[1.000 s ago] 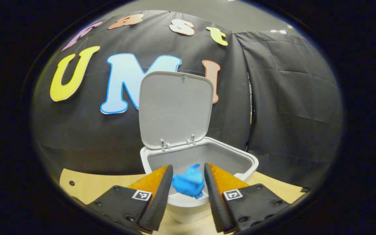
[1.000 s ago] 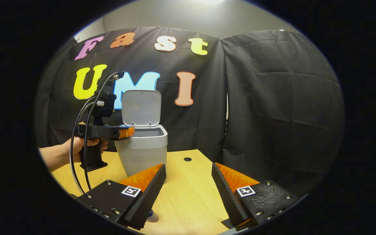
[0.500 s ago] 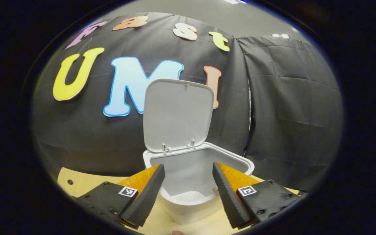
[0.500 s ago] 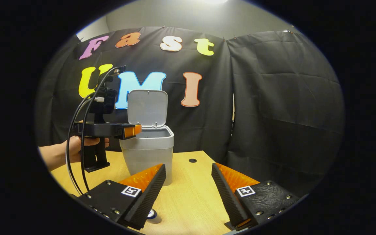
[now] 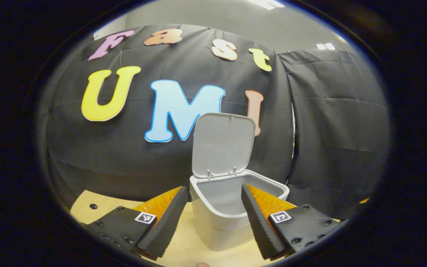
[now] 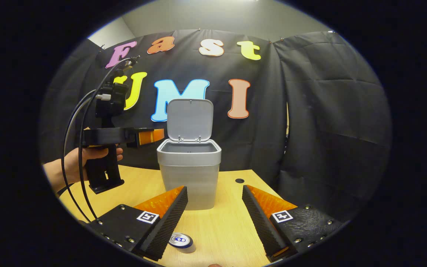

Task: Press the lid of the desktop garbage bin to open it, pick up the crumpled paper on the desktop and throw it into the bin, then pick up the pop can on the desktop and drop it into the bin, and finally close the garbage bin lid.

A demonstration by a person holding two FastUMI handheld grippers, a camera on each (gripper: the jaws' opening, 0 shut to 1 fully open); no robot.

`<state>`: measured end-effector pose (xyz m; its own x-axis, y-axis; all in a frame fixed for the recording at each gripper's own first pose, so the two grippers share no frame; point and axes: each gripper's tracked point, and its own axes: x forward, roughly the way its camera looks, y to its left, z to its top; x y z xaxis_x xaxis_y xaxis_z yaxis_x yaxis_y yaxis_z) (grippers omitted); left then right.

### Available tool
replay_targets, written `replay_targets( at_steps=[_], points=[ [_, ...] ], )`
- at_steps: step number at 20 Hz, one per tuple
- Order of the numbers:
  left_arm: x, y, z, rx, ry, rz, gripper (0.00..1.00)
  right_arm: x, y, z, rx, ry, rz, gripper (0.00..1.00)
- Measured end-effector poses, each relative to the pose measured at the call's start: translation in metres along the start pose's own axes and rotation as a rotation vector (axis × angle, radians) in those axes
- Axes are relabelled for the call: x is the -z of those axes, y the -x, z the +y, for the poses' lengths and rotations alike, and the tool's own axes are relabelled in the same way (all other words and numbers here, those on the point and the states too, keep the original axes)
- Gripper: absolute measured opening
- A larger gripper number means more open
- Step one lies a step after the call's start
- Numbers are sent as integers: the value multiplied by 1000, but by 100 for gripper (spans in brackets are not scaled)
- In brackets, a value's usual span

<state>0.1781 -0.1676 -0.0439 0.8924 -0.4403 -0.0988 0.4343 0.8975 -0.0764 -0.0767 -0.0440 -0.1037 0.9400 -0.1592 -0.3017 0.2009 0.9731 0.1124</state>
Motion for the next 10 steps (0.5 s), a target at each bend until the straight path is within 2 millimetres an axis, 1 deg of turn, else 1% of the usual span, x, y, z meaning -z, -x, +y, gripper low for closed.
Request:
replay_targets(
  at_steps=[2, 3, 6, 7, 10],
  points=[
    [-6, 14, 8, -28, -11, -15, 97, 9, -2, 11, -47, 6, 24, 95],
    [-9, 22, 11, -42, -17, -23, 95, 14, -3, 17, -73, 10, 38, 95],
    [-14, 42, 18, -77, -15, -38, 94, 38, -7, 32, -140, 21, 93, 95],
    [-15, 49, 20, -89, -11, -42, 94, 47, -12, 34, -162, 22, 121, 95],
    [-16, 68, 27, -120, -9, -46, 94, 72, -12, 45, -212, 23, 186, 95]
  ],
)
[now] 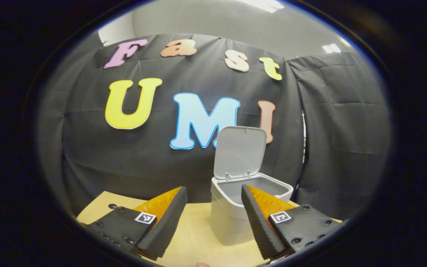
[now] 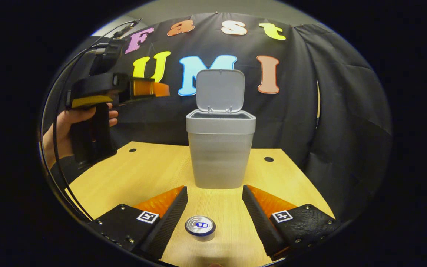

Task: Press the lid of the desktop garbage bin to open it, pick up the crumpled paper on the desktop and throw it into the bin, then pick up the pop can on the desktop and drop it into the bin, and finally close the garbage bin lid.

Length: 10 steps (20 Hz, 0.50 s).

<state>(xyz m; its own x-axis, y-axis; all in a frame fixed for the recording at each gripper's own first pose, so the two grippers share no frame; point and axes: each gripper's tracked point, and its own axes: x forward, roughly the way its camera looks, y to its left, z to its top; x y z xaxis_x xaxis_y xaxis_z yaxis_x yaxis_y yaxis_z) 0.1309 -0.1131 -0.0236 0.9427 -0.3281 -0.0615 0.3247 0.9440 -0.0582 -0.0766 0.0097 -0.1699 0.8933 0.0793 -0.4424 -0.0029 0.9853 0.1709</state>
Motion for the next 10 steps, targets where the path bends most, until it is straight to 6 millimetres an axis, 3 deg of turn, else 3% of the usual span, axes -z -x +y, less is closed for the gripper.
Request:
replay_targets(
  at_steps=[6, 10],
  points=[
    [-3, 23, 17, -56, 10, 3, 94, 44, -13, 19, -79, 20, 113, 95],
    [-5, 37, 26, -76, 0, 0, 94, 68, -25, 20, -94, 2, 188, 95]
  ],
)
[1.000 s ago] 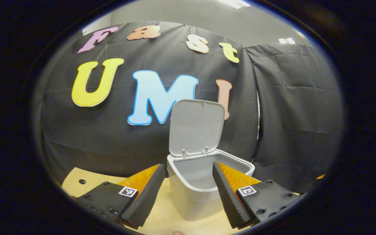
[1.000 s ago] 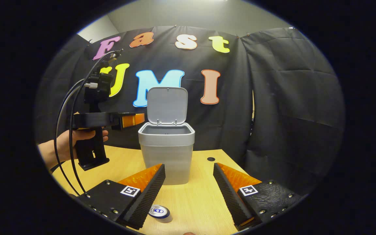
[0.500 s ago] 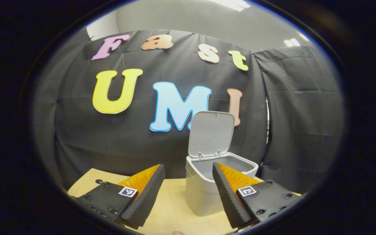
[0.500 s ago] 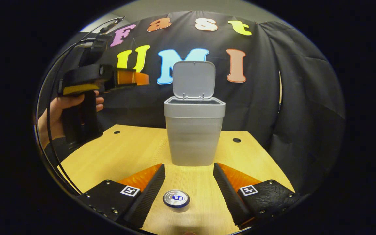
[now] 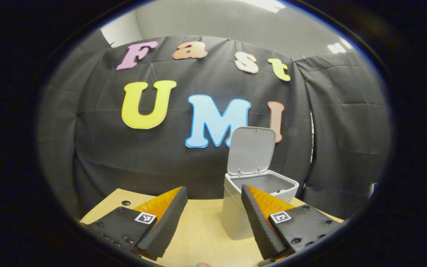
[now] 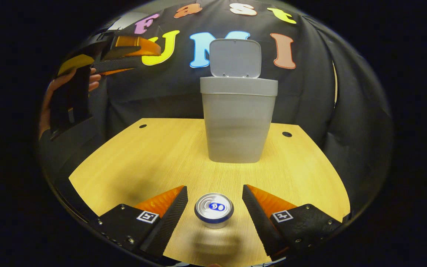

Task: Press the lid of the desktop garbage bin to open it, pick up the crumpled paper on the desktop and throw it into the bin, then pick up the pop can on the desktop and drop it into the bin, and finally close the garbage bin lid.

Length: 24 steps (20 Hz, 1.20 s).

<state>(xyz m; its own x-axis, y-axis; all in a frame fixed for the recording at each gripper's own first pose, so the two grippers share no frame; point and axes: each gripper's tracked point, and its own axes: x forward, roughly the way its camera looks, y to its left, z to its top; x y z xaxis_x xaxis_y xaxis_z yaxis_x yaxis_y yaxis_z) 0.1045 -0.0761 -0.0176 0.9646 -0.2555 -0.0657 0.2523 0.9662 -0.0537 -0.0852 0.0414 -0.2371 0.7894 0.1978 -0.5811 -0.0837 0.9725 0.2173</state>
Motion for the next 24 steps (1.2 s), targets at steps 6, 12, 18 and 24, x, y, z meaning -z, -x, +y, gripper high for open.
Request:
replay_targets(
  at_steps=[6, 12, 18, 24],
  points=[
    [6, 13, 7, -10, 5, 18, 94, 29, -13, 4, 2, 3, 99, 95],
    [7, 15, 8, -5, 9, 19, 94, 39, -14, 0, 20, 26, 124, 85],
    [7, 13, 9, 0, 17, 19, 94, 25, -6, 0, 11, 23, 89, 84],
    [5, 12, 14, -14, 19, 2, 95, -26, 13, -4, 3, 37, -30, 84]
  ],
)
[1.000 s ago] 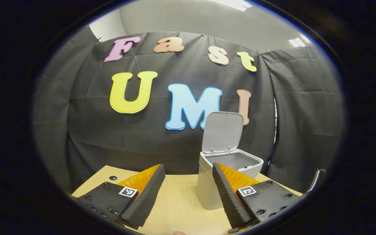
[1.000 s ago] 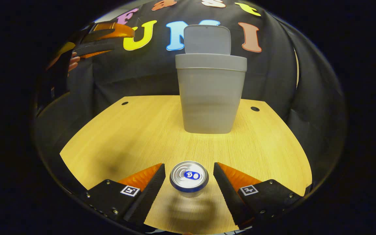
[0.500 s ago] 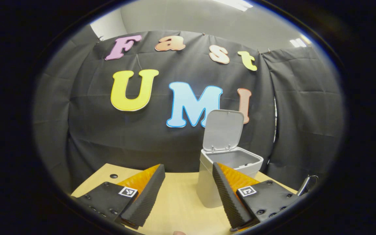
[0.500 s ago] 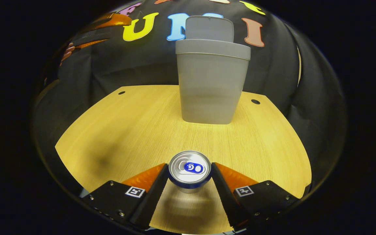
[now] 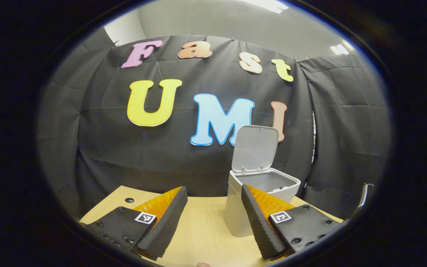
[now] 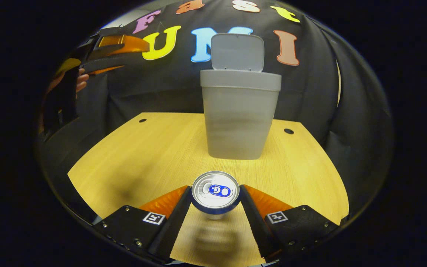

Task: Press the lid of the desktop garbage bin to open it, pick up the crumpled paper on the desktop and throw it into the bin, then pick up the pop can on the desktop and drop it into the bin, and finally close the garbage bin lid.

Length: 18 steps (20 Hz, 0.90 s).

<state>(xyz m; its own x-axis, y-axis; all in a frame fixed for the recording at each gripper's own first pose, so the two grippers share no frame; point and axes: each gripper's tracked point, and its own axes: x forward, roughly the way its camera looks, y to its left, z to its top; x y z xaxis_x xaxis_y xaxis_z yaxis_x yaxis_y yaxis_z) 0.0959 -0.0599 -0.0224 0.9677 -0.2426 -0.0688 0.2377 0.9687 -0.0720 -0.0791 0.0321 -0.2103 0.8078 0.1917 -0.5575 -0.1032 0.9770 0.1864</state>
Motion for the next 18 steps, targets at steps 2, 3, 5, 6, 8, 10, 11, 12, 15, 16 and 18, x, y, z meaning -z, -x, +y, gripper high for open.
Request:
replay_targets(
  at_steps=[2, 3, 5, 6, 8, 10, 11, 12, 15, 16, 18],
  points=[
    [-1, 2, 2, -6, 8, -6, 95, -26, 7, -3, 2, 7, -61, 84],
    [-2, 4, 3, -9, 14, -9, 95, -41, 11, -3, 2, 6, -95, 84],
    [-1, 6, 8, -22, 25, -13, 94, -71, 19, -5, -2, 4, -161, 84],
    [-2, 7, 11, -27, 28, -14, 94, -84, 22, -6, -4, 6, -193, 84],
    [-2, 8, 16, -40, 30, -14, 94, -114, 28, -9, -4, 15, -258, 84],
    [-1, 10, 23, -55, 25, -13, 94, -141, 31, -12, -2, 20, -318, 84],
    [-2, 10, 28, -64, 23, -15, 94, -153, 32, -14, 3, 24, -341, 84],
    [-4, 12, 31, -70, 24, -18, 94, -162, 32, -17, 10, 31, -365, 84],
    [-6, 13, 36, -80, 21, -24, 94, -191, 32, -22, 30, 49, -429, 84],
    [-8, 13, 38, -83, 15, -27, 94, -200, 32, -22, 33, 52, -448, 84],
    [-10, 13, 40, -86, 7, -35, 94, -218, 34, -23, 41, 60, -491, 84]
  ],
)
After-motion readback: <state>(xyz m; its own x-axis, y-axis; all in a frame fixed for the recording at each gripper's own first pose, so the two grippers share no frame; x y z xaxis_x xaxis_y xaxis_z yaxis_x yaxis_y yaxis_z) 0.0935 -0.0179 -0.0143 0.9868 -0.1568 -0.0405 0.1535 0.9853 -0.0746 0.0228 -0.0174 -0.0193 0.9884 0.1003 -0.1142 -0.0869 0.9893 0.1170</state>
